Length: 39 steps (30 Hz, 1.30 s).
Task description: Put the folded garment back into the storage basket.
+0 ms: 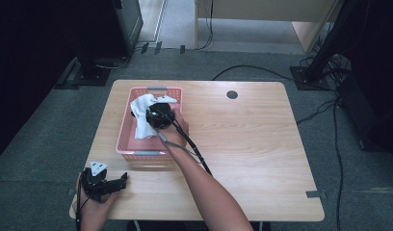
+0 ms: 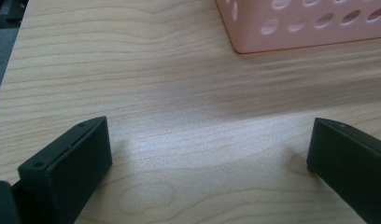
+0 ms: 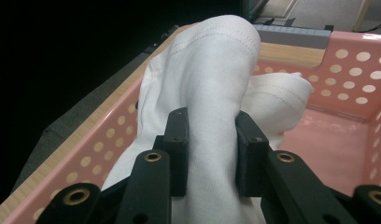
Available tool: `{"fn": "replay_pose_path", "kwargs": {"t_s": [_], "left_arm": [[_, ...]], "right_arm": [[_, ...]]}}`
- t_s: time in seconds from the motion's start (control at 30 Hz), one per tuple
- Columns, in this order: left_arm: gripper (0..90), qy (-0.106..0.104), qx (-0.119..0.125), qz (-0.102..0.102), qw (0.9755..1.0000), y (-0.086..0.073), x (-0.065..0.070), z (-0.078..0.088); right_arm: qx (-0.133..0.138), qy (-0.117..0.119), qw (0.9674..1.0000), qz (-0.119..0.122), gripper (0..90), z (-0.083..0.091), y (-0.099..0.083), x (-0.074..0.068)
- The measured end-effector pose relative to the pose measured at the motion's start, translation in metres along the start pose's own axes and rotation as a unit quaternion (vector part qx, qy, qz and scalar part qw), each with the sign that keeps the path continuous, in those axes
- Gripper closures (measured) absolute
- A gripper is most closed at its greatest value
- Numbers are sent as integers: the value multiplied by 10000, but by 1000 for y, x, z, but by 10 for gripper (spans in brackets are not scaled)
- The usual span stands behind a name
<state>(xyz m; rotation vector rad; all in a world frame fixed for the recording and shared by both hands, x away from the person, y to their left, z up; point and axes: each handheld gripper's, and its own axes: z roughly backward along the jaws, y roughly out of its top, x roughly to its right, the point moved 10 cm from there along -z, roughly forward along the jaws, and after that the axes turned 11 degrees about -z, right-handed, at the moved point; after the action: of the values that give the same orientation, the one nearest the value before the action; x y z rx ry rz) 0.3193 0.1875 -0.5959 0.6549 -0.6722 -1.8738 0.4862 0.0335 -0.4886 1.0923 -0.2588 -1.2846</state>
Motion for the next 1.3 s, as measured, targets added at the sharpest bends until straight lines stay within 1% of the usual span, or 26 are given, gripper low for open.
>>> {"fn": "replay_pose_path", "kwargs": {"t_s": [0.07,0.13,0.27,0.43,0.5,0.57,0.6,0.67,0.7,0.73,0.8,0.87,0.97,1.07,1.17,1.3], "left_arm": [[0,0,0,-1,10000,0,0,0],[0,0,2,0,10000,0,0,0],[0,0,3,2,10000,0,0,0],[0,0,-2,-2,10000,0,0,0],[0,-1,4,5,10000,0,0,0],[0,-1,13,19,10000,0,0,0],[0,-4,11,14,10000,0,0,0],[0,-8,9,9,10000,0,0,0],[0,-7,8,7,10000,0,0,0],[0,-7,7,5,10000,0,0,0],[0,-7,2,-2,10000,0,0,0],[0,-6,2,0,10000,0,0,0],[0,-7,3,3,10000,0,0,0],[0,-7,3,-2,10000,0,0,0],[0,-6,5,1,10000,0,0,0],[0,-5,5,2,10000,0,0,0]], "right_arm": [[-17,-40,10000,-45,719,-4,-1,-1],[0,-209,9997,90,718,-9,-3,-1],[-87,-299,9993,193,715,-18,-8,-7],[-190,-463,9979,417,712,-31,-13,-9],[-270,-531,9968,535,711,-35,-16,-9],[-331,-582,9960,594,710,-39,-19,-7],[-374,-641,9951,653,709,-40,-21,-6],[-467,-859,9916,853,708,-43,-25,0],[-536,-932,9903,882,708,-45,-28,3],[-591,-984,9897,859,708,-46,-30,6],[-676,-1015,9893,802,705,-48,-32,9],[-707,-1023,9886,845,700,-49,-34,10],[-892,-1029,9861,955,687,-52,-39,10],[-1039,-1053,9845,946,674,-56,-44,10],[-1130,-1091,9835,903,655,-59,-47,11],[-1228,-1156,9826,779,584,-63,-52,16]]}}
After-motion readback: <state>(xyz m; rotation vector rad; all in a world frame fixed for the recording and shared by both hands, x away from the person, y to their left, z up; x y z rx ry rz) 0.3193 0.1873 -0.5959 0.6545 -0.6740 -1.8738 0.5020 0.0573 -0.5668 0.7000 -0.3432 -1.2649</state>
